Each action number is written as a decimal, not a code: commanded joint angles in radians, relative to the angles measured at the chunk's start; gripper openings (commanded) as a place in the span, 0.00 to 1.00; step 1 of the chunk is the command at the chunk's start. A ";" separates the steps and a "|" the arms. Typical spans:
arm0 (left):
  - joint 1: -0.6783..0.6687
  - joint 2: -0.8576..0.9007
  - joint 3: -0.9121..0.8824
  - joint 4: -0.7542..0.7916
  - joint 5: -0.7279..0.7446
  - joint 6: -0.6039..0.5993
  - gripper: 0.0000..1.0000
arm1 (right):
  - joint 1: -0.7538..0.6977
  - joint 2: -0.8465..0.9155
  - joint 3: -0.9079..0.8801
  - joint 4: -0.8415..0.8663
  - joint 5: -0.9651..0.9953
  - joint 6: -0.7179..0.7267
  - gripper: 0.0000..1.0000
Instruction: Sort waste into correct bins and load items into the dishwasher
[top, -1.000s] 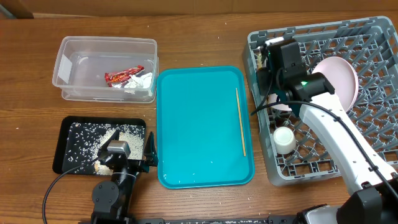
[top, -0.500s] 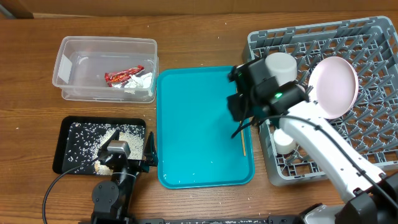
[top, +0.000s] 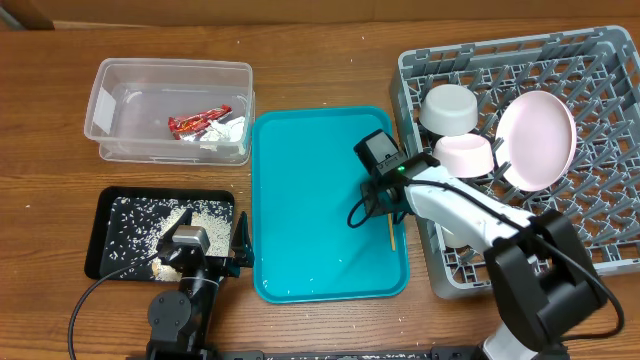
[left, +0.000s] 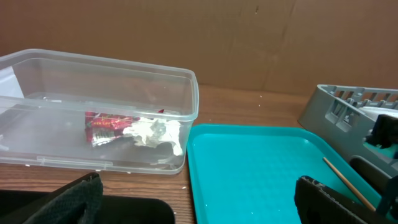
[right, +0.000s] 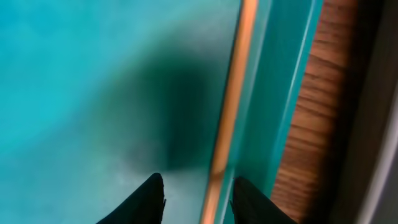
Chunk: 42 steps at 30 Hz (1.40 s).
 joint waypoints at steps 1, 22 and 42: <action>-0.004 -0.010 -0.004 -0.002 -0.002 -0.006 1.00 | -0.006 0.021 0.001 0.006 0.033 0.023 0.36; -0.004 -0.010 -0.004 -0.002 -0.002 -0.006 1.00 | -0.002 -0.178 0.146 -0.097 -0.089 0.018 0.04; -0.004 -0.010 -0.004 -0.002 -0.002 -0.006 1.00 | 0.006 -0.008 -0.050 0.008 -0.123 0.019 0.29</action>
